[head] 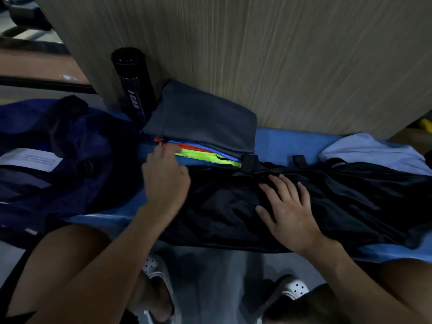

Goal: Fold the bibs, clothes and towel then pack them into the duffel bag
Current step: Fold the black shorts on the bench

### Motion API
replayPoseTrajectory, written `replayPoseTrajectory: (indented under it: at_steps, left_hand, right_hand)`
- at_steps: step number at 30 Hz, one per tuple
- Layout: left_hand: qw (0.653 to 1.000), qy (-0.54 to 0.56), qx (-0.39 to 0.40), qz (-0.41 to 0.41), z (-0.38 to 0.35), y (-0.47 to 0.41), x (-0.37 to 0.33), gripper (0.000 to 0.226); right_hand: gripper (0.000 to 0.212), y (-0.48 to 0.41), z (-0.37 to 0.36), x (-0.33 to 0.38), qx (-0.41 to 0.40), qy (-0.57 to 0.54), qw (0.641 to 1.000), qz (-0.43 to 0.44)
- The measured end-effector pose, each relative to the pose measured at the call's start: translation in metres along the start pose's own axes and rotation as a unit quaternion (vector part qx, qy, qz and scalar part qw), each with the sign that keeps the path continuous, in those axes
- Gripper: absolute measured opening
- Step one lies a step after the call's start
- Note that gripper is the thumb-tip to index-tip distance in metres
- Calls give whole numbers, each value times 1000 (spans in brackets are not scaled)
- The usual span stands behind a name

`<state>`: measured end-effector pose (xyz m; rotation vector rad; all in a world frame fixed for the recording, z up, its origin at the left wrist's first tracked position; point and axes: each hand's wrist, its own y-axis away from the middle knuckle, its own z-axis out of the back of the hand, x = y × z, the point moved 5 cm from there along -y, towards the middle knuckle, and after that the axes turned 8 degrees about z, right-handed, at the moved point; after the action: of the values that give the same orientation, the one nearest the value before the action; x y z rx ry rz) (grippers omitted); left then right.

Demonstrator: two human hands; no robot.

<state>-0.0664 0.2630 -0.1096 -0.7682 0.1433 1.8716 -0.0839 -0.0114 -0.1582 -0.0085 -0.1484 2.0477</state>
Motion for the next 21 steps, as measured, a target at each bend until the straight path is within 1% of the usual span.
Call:
replayPoseTrajectory:
  at_steps: [1,2,3,4,5,7,8,13,17,21]
  left_hand:
    - [997,14,7,-74,-3,14,-14,31]
    - [988,22,37,-150,-11,29,-24,31]
    - [975,4,88,-203,-23,45,-29,34]
    - [962,-34,136,-234,-35,59,-28,40]
    - [951,-83,171,-244,-46,68,-23,47]
    - [935,-168,202,-237,-59,74,-9,57]
    - [929,-192,212,-233,-61,74,-4,60]
    - [914,-221,243,-237,-59,69,5,64]
    - [916,-217,237,-240,-58,67,10,63]
    - [915,-221,237,-239,-55,66,15,63]
  right_hand:
    - [61,2,-8,0,30,10,999,-8]
    - [64,3,-14,0,51,18,998,-12]
    - [64,4,-18,1,62,22,998,-16]
    - [64,4,-20,1,65,25,997,-19]
    - [64,3,-21,2,65,26,997,-22]
    - [64,3,-20,3,63,29,997,-28]
    - [64,2,-20,4,63,29,997,-29]
    - [65,0,-17,12,64,32,997,-36]
    - [72,-1,-18,17,77,25,996,-29]
    - [75,-3,-18,25,79,18,996,-32]
